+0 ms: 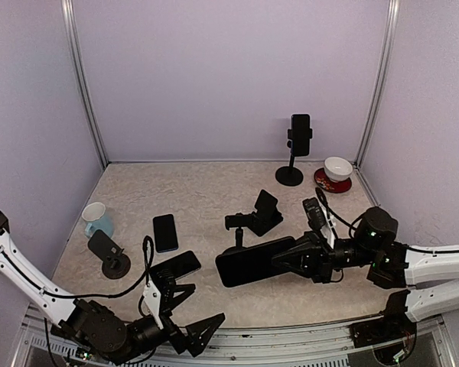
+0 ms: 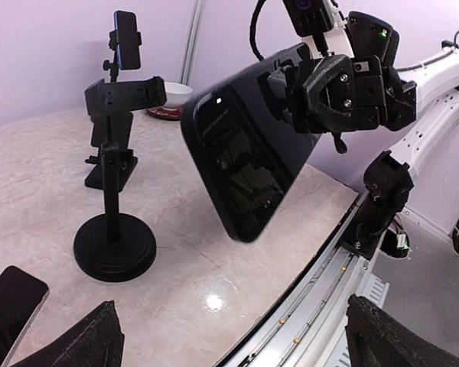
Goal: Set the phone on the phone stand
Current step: Pass from the right arm to the left
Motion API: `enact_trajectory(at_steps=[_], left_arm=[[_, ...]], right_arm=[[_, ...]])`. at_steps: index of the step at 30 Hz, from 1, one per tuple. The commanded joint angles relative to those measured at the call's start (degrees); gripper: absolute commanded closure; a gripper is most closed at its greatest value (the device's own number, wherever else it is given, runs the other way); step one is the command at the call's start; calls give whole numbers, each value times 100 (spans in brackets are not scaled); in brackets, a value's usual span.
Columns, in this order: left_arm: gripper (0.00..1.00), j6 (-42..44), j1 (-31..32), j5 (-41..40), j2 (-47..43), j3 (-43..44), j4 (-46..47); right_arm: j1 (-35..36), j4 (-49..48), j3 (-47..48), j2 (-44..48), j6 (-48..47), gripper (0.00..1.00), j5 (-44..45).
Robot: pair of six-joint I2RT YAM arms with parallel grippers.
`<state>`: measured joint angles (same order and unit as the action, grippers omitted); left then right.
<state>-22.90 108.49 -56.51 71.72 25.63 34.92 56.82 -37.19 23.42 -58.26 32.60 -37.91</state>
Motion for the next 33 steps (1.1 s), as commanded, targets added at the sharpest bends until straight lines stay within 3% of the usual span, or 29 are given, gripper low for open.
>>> enact_trajectory(at_steps=[1,10,23,33], left_arm=[[1,755,-56,540,40,33,1149],[10,959,-947,2252,350,55,2662],[31,860,-1753,3879,1192,660,3621],[52,902,-1998,4358,1395,965,3748]], right_arm=[[25,-1190,-457,575,-167,100,767],[351,-3144,-1251,1007,-30,100,1326],[758,-4072,-1351,671,35,100,1673],[804,-4061,-1331,627,70,100,1620]])
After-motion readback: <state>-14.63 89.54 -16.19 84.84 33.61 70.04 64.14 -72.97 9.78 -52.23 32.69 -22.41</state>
